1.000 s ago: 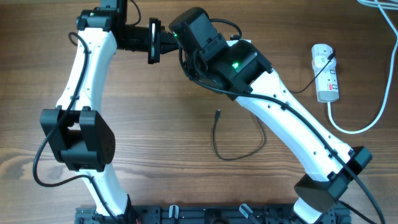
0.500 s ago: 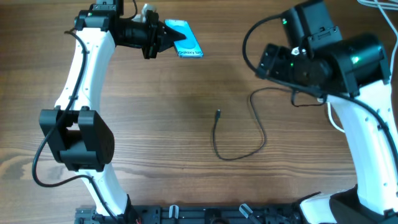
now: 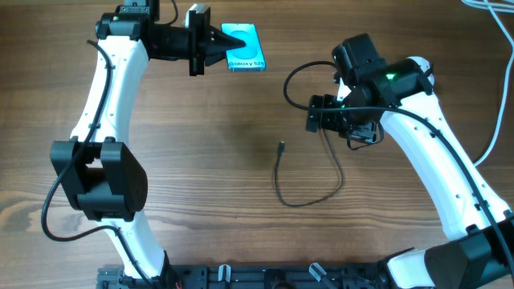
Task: Plug charger to phone and switch on socket
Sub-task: 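Move the right gripper down and grasp the USB-C cable end, then lift the cable plug with the right gripper, pointing it upward, then bring the phone down with the left gripper above the cable plug, then push the USB-C plug up into the phone's bottom port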
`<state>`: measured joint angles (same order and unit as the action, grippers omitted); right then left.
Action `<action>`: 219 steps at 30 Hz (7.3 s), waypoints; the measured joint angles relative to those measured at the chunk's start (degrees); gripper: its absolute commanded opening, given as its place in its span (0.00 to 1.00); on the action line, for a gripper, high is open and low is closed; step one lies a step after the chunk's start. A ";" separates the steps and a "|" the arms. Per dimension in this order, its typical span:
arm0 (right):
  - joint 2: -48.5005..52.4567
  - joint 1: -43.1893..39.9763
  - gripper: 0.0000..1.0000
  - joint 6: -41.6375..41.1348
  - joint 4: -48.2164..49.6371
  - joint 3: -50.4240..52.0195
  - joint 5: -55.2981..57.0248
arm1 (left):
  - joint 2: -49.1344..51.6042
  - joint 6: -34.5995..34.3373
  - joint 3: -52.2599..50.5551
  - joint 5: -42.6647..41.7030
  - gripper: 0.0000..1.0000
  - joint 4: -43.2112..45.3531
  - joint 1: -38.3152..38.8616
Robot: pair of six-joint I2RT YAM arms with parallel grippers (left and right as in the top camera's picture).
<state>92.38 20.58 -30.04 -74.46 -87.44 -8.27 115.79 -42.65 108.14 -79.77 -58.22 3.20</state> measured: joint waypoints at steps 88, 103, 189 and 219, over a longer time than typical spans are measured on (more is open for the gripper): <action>24.52 18.78 0.25 -21.09 27.76 9.92 12.41 | -0.13 5.97 0.15 68.41 0.04 -14.88 -3.21; 24.63 18.71 0.13 -21.09 27.17 9.70 11.32 | -0.13 5.97 0.15 68.41 0.04 -14.88 -3.21; -13.88 19.52 0.04 0.28 33.83 10.47 -3.04 | -12.13 35.10 0.11 21.46 0.04 -2.89 7.19; -13.88 19.54 0.04 0.26 34.84 10.47 -1.97 | -12.13 35.10 0.11 21.49 0.04 -2.62 7.19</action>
<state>78.50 40.12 -29.78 -39.62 -76.97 -10.24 103.66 -7.55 108.25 -58.28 -60.84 10.39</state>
